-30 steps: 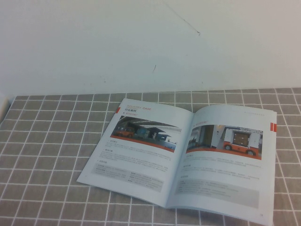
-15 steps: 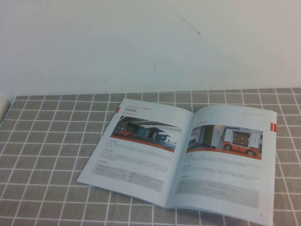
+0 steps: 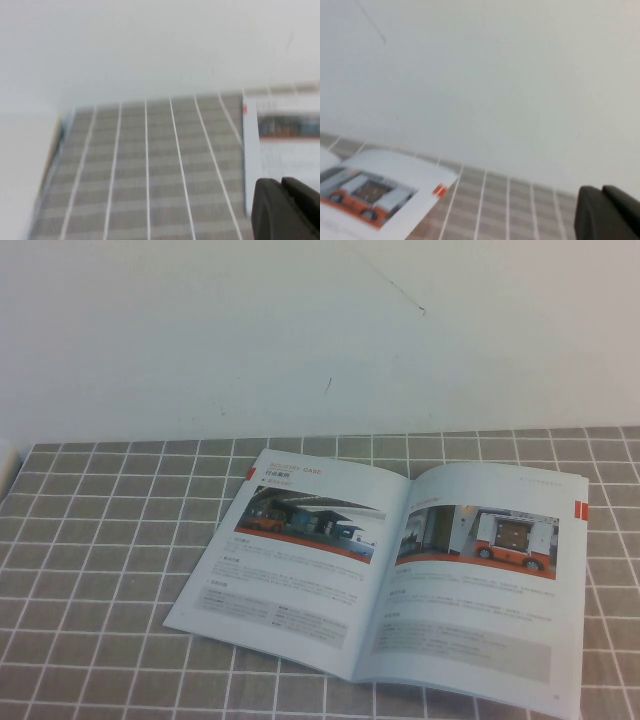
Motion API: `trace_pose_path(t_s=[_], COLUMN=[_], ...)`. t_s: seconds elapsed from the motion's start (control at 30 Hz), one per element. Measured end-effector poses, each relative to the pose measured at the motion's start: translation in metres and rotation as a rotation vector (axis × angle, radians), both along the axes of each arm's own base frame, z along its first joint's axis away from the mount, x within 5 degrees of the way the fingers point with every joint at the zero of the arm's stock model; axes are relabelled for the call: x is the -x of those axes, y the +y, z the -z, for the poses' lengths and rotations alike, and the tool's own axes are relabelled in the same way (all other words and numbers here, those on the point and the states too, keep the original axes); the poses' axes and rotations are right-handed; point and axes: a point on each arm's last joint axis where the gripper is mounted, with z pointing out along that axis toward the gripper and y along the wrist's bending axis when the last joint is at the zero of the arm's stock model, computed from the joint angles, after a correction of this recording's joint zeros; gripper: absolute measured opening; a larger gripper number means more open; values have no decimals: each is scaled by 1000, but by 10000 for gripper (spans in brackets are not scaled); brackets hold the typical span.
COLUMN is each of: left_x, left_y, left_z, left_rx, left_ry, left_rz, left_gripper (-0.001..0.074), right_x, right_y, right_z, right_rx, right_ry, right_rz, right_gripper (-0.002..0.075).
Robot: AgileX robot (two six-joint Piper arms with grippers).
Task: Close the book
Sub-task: 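Close the open booklet and leave it lying on the table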
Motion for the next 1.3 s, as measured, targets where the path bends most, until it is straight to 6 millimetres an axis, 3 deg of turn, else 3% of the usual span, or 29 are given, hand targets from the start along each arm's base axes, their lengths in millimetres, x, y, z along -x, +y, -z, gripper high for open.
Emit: trace_pose_path(t_s=[0.17, 0.3, 0.53, 0.9, 1.03, 1.1, 1.3], left_x=[0, 2, 7, 8, 6, 7, 13], left_y=[1, 2, 4, 4, 3, 3, 2], left_z=[-22, -34, -47, -48, -47, -55, -111], left_rx=[-29, -27, -13, 70, 94, 89, 74], left_ry=[-246, -380, -531, -539, -489, -408, -293], left_rz=[-15, -28, -42, -31, -23, -16, -2], left_gripper=[-4, -3, -4, -4, -4, -4, -4], right_x=[4, 11, 15, 11, 7, 9, 16], right_y=[3, 5, 1, 0, 0, 0, 0], right_z=[-27, -42, -49, -42, -42, -51, -79], right_rx=[112, -11, -155, -173, -169, -167, -172], right_ry=[-310, -484, -566, -478, -317, -230, 3], right_rz=[-16, -57, -60, -45, -31, -24, -10], right_gripper=[-2, -2, -2, -2, -2, -2, -2])
